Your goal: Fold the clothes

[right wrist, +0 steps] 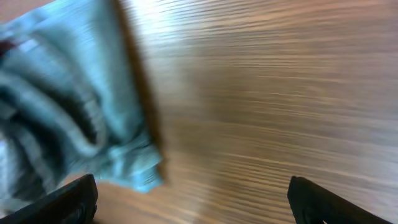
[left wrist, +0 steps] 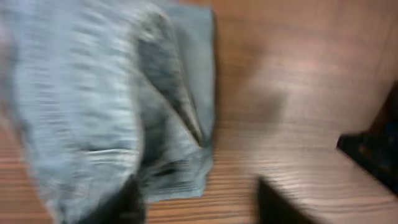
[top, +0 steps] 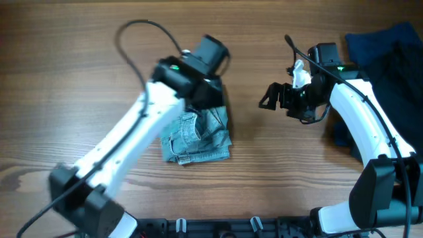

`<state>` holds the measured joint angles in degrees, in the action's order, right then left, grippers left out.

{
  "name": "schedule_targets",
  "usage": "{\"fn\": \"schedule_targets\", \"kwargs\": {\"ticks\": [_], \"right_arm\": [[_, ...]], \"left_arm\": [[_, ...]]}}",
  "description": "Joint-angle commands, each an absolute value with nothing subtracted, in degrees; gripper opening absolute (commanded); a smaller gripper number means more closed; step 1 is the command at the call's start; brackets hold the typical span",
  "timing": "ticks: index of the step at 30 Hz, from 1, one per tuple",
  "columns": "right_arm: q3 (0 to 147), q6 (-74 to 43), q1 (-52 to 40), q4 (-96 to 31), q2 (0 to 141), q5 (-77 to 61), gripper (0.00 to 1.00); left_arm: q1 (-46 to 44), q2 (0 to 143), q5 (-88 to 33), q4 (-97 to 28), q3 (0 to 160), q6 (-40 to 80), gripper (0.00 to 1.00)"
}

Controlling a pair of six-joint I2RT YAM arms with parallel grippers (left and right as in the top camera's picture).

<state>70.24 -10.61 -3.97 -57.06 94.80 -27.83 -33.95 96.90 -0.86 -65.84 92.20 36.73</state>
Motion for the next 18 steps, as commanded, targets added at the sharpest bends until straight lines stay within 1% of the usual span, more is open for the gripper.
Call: {"fn": "schedule_targets", "kwargs": {"ticks": [1,2,7,9,11,14,18], "right_arm": [[71.3,-1.0,-4.8,-55.9,94.2,-39.1,0.99],[71.3,-1.0,-5.3,-55.5,94.2,-39.1,0.99],[71.3,-0.9,-10.5,-51.9,94.2,-40.2,0.99],[71.3,-1.4,-13.2,-49.8,94.2,-40.3,0.99],[71.3,-3.6,-17.7,-45.5,94.3,-39.1,1.00],[71.3,-5.1,-20.9,-43.0,94.7,-36.0,1.00],[71.2,-4.7,-24.1,-41.7,96.7,-35.8,1.00]], "left_arm": [[-26.5,87.1,5.4,-69.3,95.0,35.8,0.96],[-24.3,85.5,6.1,-70.2,95.0,35.9,1.00],[-10.3,78.6,6.0,-74.1,95.0,36.9,1.00],[-6.0,77.3,5.6,-75.7,95.0,36.9,1.00],[-1.2,76.7,5.0,-78.8,95.0,36.9,1.00],[0.8,77.0,5.0,-80.8,94.8,36.9,1.00],[1.2,78.2,5.0,-81.5,94.7,36.9,1.00]]}}
